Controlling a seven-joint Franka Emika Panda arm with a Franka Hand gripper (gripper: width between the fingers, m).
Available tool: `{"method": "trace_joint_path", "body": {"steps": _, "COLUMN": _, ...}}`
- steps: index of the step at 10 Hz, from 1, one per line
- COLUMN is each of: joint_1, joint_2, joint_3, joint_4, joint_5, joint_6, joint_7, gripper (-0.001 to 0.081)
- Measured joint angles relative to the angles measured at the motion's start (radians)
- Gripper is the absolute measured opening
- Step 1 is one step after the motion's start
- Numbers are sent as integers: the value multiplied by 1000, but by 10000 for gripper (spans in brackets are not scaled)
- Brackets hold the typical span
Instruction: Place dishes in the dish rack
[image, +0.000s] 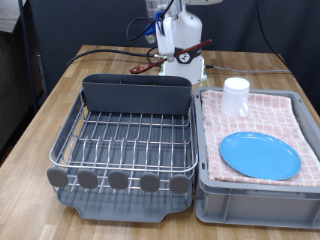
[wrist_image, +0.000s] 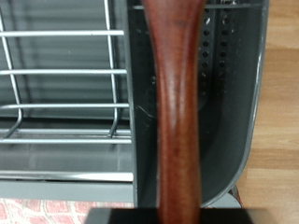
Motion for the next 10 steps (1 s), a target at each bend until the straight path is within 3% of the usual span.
{"method": "trace_joint_path", "body": {"steps": 3, "joint_1": 27, "joint_2": 32, "joint_3": -118, "joint_4": -5, "joint_5": 76, "joint_6": 5, "joint_7": -134, "gripper": 87}}
{"method": "trace_joint_path", "body": {"steps": 6, "joint_1": 57, "joint_2": 103, "joint_3": -202, "joint_4": 0, "joint_5": 130, "joint_6": 44, "joint_7": -244, "gripper": 87}}
{"method": "trace_joint_path", "body": {"steps": 8, "joint_1": 69, "joint_2": 153, "joint_3": -230, "joint_4": 8, "joint_5": 148, "joint_6": 75, "joint_7": -282, "gripper": 87}}
{"method": "trace_joint_path", "body": {"steps": 10, "joint_1": 72, "joint_2": 185, "joint_3": -221, "joint_4": 8, "joint_5": 149, "joint_6": 110, "joint_7": -273, "gripper": 87}}
